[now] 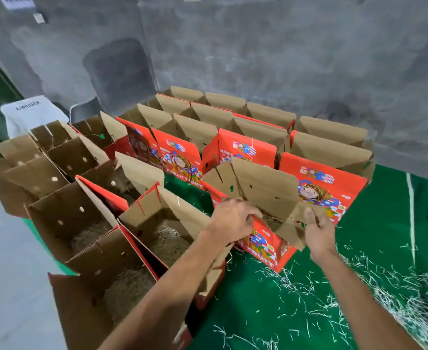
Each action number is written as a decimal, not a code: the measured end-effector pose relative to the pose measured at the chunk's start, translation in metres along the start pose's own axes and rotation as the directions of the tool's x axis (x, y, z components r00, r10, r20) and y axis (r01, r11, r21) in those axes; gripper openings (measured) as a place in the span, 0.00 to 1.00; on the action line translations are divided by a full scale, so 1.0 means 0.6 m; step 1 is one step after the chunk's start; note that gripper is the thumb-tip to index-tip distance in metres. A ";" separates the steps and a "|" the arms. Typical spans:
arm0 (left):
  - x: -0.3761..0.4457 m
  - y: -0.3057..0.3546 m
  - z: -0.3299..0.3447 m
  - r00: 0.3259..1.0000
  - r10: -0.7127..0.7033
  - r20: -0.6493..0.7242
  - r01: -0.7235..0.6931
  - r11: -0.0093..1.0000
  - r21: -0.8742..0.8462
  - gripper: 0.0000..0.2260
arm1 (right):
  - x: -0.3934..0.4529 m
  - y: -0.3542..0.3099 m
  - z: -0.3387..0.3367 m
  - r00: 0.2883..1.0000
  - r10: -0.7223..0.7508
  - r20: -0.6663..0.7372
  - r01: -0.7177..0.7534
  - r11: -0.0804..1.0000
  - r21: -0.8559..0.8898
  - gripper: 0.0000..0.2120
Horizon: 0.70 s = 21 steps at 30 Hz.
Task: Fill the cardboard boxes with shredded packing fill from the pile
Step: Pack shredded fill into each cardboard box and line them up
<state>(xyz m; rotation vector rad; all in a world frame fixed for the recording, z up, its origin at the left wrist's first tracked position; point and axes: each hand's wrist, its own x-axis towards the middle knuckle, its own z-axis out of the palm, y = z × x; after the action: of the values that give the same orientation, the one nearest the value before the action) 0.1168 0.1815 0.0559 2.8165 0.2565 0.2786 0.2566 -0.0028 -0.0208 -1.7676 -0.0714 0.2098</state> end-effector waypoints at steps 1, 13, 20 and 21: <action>-0.001 -0.012 -0.009 1.000 -0.017 0.004 0.017 1.000 0.003 0.16 | 0.000 0.000 0.015 1.000 0.020 0.006 -0.020 0.999 0.026 0.08; 0.007 -0.156 -0.054 0.962 -0.234 0.143 0.219 0.969 0.111 0.13 | 0.021 0.003 0.219 0.939 0.112 0.325 -0.070 0.988 -0.138 0.22; 0.044 -0.218 -0.067 0.940 -0.279 0.197 0.260 0.958 0.118 0.13 | 0.046 0.002 0.290 0.921 0.180 0.344 -0.112 0.971 -0.209 0.19; 0.051 -0.227 -0.069 0.937 -0.289 0.197 0.269 0.955 0.122 0.13 | 0.051 0.002 0.298 0.918 0.180 0.353 -0.101 0.968 -0.231 0.19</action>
<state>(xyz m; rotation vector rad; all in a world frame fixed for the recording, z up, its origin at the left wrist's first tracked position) 0.1173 0.3270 0.0577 2.8210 0.6283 -0.1010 0.2546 0.1744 -0.0595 -1.9229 -0.2478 0.6646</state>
